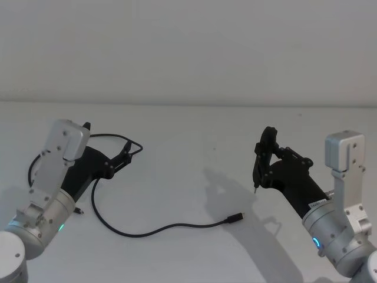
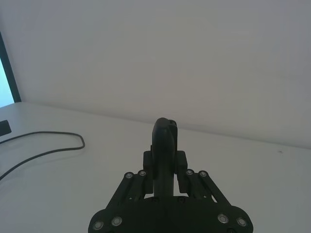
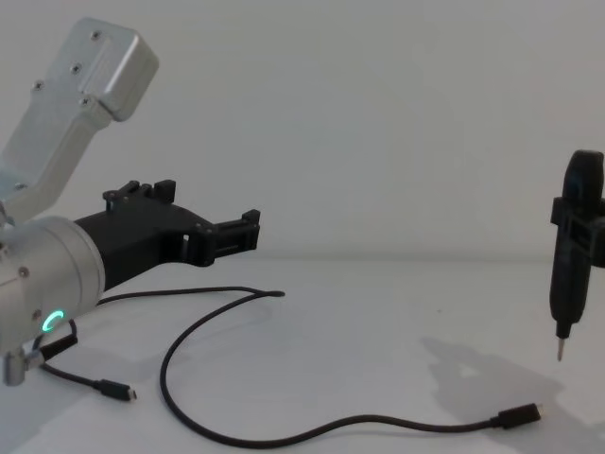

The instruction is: Pick up the data cable with the one hand.

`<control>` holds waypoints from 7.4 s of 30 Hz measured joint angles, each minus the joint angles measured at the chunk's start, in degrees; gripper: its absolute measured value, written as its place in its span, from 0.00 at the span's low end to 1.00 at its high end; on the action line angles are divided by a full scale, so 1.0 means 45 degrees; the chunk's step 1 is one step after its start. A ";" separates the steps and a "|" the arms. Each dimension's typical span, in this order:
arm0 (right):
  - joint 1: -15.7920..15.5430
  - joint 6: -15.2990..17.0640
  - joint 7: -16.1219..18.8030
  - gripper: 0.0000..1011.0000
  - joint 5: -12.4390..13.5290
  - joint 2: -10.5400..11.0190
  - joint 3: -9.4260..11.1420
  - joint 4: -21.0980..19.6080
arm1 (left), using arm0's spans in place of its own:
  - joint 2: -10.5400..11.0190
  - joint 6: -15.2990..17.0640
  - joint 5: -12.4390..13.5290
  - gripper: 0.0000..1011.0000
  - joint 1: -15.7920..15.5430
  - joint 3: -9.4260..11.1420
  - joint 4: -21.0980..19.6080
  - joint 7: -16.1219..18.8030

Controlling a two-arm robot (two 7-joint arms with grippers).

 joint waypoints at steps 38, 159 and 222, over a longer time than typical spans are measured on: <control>0.0001 0.0000 0.0000 0.27 0.0000 0.0000 0.0000 -0.0001 | 0.0397 0.0132 -0.0182 0.99 0.0029 -0.0012 -0.0235 -0.0759; 0.0000 0.0001 0.0000 0.27 0.0000 0.0000 0.0000 0.0000 | 0.0935 0.2221 -0.0648 0.99 -0.4630 0.3952 0.3701 -0.9447; 0.0000 0.0001 0.0000 0.27 0.0000 0.0000 0.0000 0.0000 | 0.0866 0.2468 -0.0542 0.35 -0.4721 0.4074 0.3767 -0.9412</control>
